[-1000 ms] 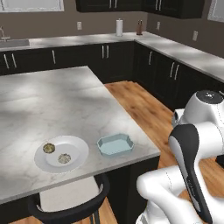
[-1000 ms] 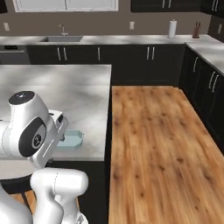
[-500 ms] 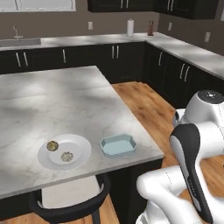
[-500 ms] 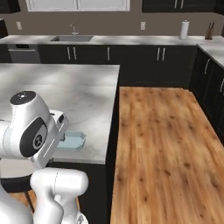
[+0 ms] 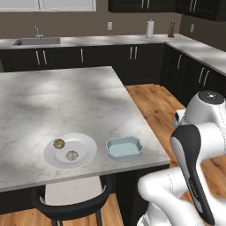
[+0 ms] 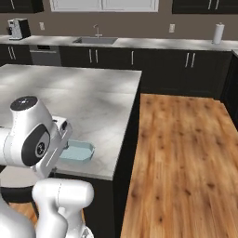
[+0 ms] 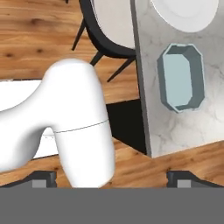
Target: Place two dumplings into each of the tupperware containers and then place the containers in the fridge.
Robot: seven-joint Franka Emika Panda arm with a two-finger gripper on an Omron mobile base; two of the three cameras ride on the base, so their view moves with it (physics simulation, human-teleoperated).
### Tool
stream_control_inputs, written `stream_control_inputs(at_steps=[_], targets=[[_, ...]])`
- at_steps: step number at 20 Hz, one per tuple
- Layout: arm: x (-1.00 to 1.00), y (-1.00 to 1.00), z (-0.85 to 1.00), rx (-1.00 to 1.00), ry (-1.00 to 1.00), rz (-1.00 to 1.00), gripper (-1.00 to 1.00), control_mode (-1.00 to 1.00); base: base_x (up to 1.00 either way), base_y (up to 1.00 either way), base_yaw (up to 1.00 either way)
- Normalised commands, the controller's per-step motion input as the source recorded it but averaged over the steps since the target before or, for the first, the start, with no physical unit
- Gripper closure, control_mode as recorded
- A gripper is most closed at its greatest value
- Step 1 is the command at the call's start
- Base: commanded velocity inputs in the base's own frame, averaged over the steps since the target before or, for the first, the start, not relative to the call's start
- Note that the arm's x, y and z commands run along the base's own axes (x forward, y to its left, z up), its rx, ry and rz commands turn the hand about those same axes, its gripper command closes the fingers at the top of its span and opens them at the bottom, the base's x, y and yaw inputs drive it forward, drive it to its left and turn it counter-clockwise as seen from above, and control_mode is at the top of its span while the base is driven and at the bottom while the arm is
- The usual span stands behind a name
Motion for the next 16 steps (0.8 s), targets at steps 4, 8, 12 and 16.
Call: stream_control_inputs(at_steps=[4,8,12,16], targets=[[0.66,0.75,-0.11,-0.15,0.0,0.36,-1.0,-1.0,0.0,0.0,0.0],[0.43,0.75,-0.28,-0.12,0.0,0.59,-1.0,-1.0,0.0,0.0,0.0],[0.24,0.53,-0.1,-0.06,0.0,0.72,-1.0,-1.0,0.0,0.0,0.0],[0.25,0.19,0.02,0.0,-0.03,0.84,-1.0,-1.0,0.0,0.0,0.0]])
